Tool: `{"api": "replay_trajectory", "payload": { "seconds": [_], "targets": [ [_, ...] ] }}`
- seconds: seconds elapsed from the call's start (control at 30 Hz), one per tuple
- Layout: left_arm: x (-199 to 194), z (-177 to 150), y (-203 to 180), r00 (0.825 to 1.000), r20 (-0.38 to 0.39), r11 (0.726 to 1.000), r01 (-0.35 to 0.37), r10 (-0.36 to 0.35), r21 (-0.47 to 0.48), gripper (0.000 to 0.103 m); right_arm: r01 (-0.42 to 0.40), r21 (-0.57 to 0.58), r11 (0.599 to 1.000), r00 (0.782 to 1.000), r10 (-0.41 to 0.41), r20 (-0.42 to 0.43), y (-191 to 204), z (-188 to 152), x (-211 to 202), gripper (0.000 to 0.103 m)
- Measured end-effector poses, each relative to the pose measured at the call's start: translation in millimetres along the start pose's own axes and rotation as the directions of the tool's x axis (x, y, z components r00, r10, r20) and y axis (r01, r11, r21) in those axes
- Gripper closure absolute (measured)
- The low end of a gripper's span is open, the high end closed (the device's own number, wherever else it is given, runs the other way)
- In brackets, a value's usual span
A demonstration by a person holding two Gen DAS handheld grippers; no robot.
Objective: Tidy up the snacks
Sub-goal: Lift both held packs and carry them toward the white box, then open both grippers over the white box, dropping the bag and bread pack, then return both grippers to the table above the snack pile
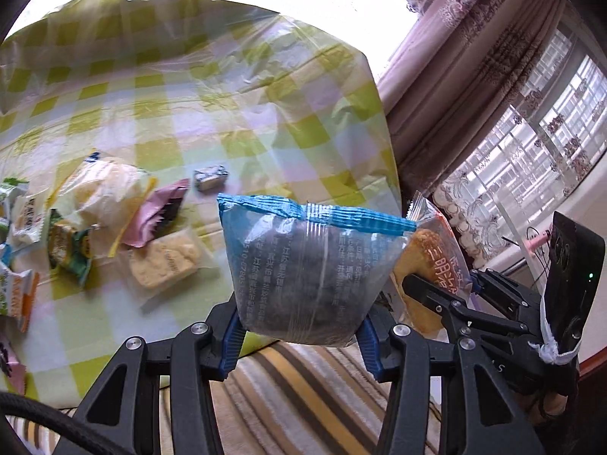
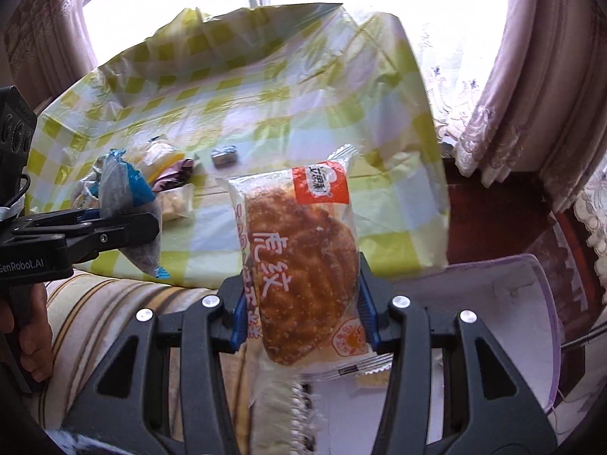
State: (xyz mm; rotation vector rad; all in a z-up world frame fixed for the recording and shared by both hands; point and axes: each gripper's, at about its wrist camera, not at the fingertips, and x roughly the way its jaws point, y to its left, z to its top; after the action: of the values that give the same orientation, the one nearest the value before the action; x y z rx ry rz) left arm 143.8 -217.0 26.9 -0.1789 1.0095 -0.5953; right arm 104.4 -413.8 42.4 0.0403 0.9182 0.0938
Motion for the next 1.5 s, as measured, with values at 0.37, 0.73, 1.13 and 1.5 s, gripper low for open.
{"api": "replay_trajectory", "payload": {
  "seconds": [0.37, 0.73, 1.13, 1.5],
  "targets": [
    [61.7, 4.8, -84.5, 0.982, -0.157, 0.983, 0.126, -0.104, 0.133, 0.051, 0.142, 0.185, 0.972, 0.989, -0.134, -0.059, -95.4, -45.9, -12.1, 0.052],
    [97.0, -2.7, -114.9, 0.947, -0.284, 0.972, 0.193, -0.149, 0.136, 0.042, 0.205, 0.267, 0.941, 0.978, -0.19, -0.081, -132.4, -61.1, -18.9, 0.049],
    [90.0, 0.2, -100.1, 0.955, -0.251, 0.978, 0.185, -0.156, 0.096, 0.039, 0.192, 0.251, 0.949, 0.981, -0.182, -0.063, -119.9, -49.3, -17.7, 0.037],
    [57.1, 7.4, -53.8, 0.985, -0.138, 0.995, 0.102, -0.1, 0.009, 0.039, 0.132, 0.205, 0.97, 0.991, -0.124, -0.047, -79.3, -28.1, -9.7, 0.031]
  ]
}}
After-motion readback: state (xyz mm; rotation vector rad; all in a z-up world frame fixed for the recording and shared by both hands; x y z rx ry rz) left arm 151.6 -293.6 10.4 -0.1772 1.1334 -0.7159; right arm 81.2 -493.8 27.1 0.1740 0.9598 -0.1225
